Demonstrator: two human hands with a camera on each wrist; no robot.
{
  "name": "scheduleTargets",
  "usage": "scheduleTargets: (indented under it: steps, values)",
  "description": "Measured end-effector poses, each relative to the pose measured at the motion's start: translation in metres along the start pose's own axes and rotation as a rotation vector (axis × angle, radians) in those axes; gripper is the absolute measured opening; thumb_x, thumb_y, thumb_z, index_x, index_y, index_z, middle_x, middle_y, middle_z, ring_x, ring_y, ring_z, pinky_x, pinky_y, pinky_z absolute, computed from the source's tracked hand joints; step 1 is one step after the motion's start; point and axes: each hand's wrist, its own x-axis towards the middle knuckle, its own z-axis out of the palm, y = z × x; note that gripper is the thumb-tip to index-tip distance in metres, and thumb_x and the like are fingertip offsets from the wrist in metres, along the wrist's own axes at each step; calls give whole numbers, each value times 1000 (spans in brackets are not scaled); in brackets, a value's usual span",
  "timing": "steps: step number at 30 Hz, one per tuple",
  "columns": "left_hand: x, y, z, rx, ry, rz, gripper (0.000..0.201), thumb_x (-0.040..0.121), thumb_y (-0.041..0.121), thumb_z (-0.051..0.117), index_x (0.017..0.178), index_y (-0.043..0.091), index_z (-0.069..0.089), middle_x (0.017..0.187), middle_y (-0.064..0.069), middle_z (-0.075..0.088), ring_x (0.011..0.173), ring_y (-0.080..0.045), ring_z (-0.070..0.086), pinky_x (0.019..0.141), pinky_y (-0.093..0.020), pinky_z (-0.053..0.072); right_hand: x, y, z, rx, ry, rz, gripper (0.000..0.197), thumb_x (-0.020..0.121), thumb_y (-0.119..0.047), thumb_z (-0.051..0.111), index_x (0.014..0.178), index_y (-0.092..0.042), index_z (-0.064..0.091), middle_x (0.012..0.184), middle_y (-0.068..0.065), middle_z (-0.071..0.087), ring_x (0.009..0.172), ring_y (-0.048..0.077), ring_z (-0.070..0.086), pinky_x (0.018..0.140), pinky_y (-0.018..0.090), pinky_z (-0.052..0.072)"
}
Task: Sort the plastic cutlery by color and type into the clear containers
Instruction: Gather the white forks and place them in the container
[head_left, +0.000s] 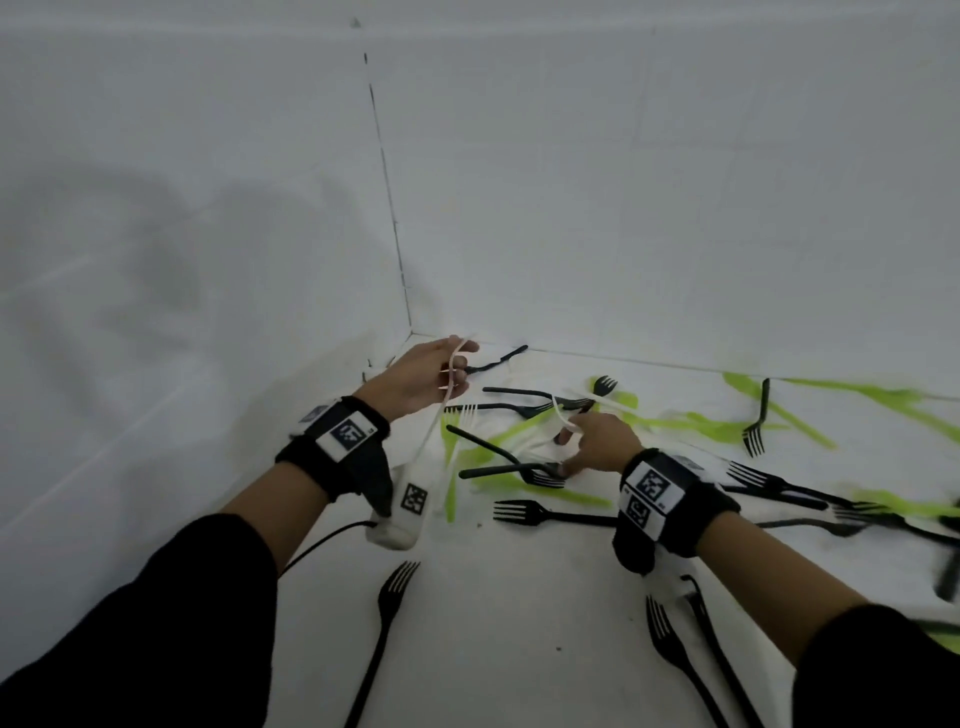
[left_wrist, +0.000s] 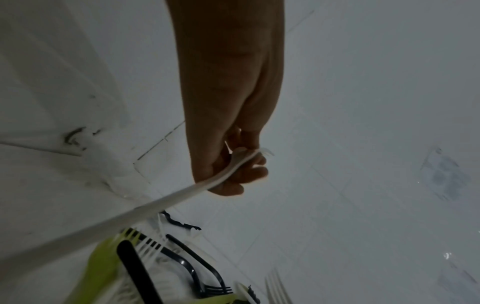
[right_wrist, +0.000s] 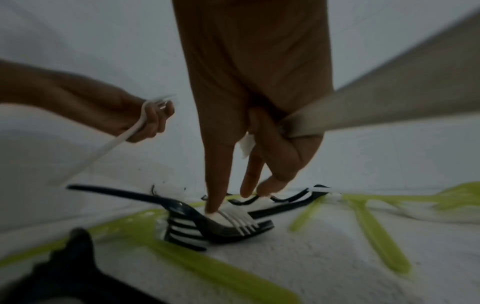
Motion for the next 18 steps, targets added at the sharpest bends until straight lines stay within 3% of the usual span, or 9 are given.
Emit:
scheduleTargets:
  steps: [3,7,9,10,11,12,14,16,18]
  values:
    - [22,-6,1,276,69,-51,44,99,44,32,85,10,55,54,4,32,40,-4,35,44,-15,34,11,6,2,-35,-17,33,44,72,-17,76,114,-16,63,108,6,62,109,22,56,76,25,40]
    - [46,-28,-13,954,16,-113,36,88,41,60,86,6,52,57,-4,36,46,-12,44,45,-22,26,16,11,-3,72,35,42,29,77,-12,67,106,-14,69,103,8,70,100,21,61,68,21,40]
    - [53,-41,-19,1098,22,-122,42,79,36,72,95,3,51,65,-5,43,87,-24,60,46,-23,27,15,15,-9,150,94,36,20,79,-15,67,98,-10,72,87,10,69,88,20,61,60,23,38]
    - [56,-48,-21,1132,30,-109,48,76,37,74,99,3,49,75,-7,49,109,-27,47,49,-23,30,13,17,-14,189,133,32,17,81,-19,68,93,-8,73,79,10,64,81,18,58,58,23,36]
    - [62,-54,-19,1149,37,-79,50,77,34,74,106,2,49,90,-11,55,82,-13,31,55,-25,35,10,20,-18,241,168,31,18,82,-23,68,87,-6,73,72,9,58,75,17,54,57,20,35]
    - [61,-56,-21,1170,62,-55,53,79,30,74,114,0,48,107,-14,57,105,-31,55,67,-28,39,9,20,-22,306,203,1,20,82,-25,69,80,-5,72,69,8,55,71,15,50,54,16,32]
    - [66,-62,-21,1193,85,-14,58,79,25,74,123,0,47,124,-15,56,117,-29,51,86,-28,38,3,22,-31,455,290,-26,18,81,-25,71,75,-8,71,66,4,55,66,9,48,52,12,32]
    - [68,-64,-21,1193,98,24,43,78,23,75,111,4,56,113,-12,61,115,-29,52,85,-27,36,1,19,-38,584,346,-28,13,81,-25,71,74,-13,70,58,-7,54,54,-1,46,45,8,31]
    - [68,-68,-19,1162,99,70,20,76,18,75,73,15,56,80,1,60,107,-31,57,71,-22,32,1,15,-42,687,397,-16,19,82,-26,69,66,-18,63,44,-16,46,43,-1,41,40,8,28]
